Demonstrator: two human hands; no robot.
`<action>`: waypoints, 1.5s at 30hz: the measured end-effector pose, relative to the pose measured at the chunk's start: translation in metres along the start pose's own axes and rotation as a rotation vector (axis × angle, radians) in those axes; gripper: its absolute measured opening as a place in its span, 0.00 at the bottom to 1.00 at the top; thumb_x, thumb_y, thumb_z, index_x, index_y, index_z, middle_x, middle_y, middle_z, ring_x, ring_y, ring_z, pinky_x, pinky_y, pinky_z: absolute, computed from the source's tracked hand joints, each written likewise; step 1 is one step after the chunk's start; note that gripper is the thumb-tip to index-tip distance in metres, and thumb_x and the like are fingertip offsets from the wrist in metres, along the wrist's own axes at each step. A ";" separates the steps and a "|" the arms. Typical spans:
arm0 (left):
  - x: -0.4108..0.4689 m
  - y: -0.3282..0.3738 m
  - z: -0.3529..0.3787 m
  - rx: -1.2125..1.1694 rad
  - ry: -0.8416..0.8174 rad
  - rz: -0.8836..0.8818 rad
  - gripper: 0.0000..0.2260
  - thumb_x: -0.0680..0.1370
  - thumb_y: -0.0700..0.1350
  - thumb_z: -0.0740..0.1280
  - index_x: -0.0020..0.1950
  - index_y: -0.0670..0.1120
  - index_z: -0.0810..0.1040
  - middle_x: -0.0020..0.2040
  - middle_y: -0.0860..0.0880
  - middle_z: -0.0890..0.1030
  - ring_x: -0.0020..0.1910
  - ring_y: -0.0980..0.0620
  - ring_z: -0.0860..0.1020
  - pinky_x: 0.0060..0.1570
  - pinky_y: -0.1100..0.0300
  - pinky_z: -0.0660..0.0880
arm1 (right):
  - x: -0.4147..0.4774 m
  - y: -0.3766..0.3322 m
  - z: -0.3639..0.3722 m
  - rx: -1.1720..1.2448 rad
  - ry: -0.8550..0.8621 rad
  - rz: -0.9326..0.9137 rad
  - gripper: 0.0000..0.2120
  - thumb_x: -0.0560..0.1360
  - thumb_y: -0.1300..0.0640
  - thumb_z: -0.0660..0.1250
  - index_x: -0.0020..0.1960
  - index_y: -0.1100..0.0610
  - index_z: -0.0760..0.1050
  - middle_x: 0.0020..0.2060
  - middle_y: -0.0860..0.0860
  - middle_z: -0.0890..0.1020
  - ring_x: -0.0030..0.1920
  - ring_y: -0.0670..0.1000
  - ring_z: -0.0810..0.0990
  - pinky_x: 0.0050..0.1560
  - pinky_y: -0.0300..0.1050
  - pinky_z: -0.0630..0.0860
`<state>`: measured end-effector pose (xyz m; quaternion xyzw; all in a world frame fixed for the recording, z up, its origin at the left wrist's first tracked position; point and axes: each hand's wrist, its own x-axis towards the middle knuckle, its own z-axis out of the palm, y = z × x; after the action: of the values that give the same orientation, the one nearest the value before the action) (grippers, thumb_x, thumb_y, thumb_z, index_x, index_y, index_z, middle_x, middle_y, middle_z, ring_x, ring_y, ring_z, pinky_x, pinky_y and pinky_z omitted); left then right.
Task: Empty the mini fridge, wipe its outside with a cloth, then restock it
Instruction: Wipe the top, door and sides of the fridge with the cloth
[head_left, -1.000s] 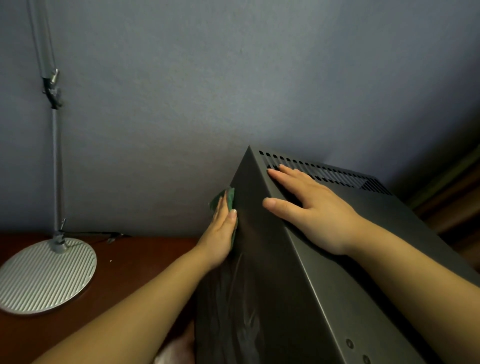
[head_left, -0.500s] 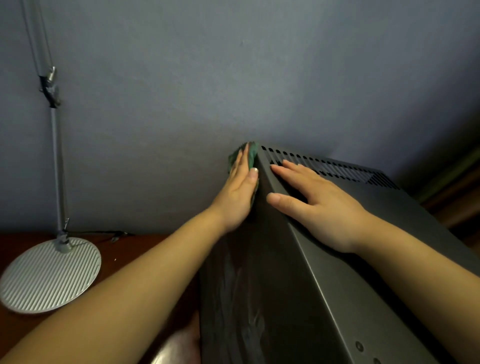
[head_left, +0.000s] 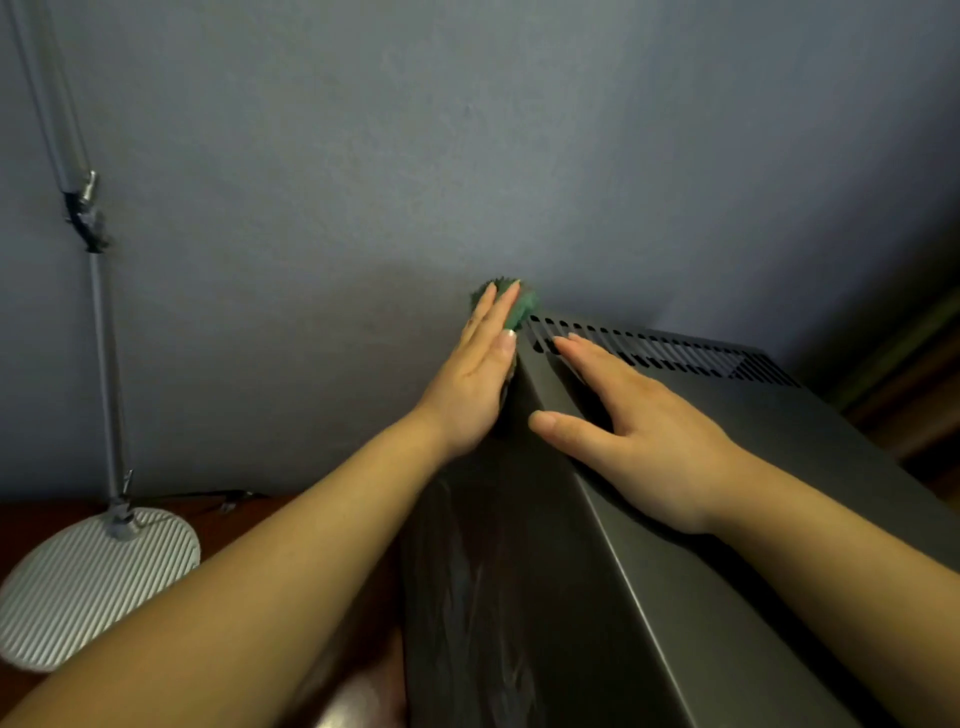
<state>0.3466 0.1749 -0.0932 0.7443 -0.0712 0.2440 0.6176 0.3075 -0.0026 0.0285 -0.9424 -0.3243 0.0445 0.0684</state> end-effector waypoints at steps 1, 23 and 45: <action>0.008 0.001 -0.003 -0.012 0.000 -0.007 0.22 0.82 0.54 0.50 0.77 0.59 0.59 0.82 0.53 0.54 0.78 0.65 0.50 0.74 0.71 0.48 | 0.001 0.001 0.000 0.003 0.000 0.001 0.41 0.73 0.27 0.55 0.81 0.38 0.47 0.80 0.37 0.50 0.79 0.40 0.49 0.73 0.38 0.50; -0.121 -0.037 0.043 -0.117 0.011 -0.223 0.21 0.81 0.59 0.49 0.72 0.69 0.47 0.78 0.67 0.45 0.79 0.65 0.43 0.80 0.51 0.45 | 0.003 0.004 0.001 0.002 0.018 -0.014 0.39 0.75 0.28 0.57 0.81 0.40 0.51 0.81 0.39 0.49 0.80 0.44 0.51 0.77 0.48 0.54; -0.176 -0.006 0.060 -0.092 -0.002 -0.297 0.21 0.79 0.58 0.48 0.71 0.67 0.44 0.82 0.57 0.43 0.79 0.63 0.40 0.80 0.57 0.42 | -0.088 -0.015 -0.003 -0.089 -0.145 -0.007 0.39 0.76 0.28 0.52 0.81 0.39 0.44 0.80 0.39 0.41 0.80 0.43 0.39 0.80 0.52 0.44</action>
<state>0.2123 0.0846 -0.1856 0.7178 0.0276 0.1457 0.6803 0.2297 -0.0456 0.0375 -0.9377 -0.3332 0.0982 0.0029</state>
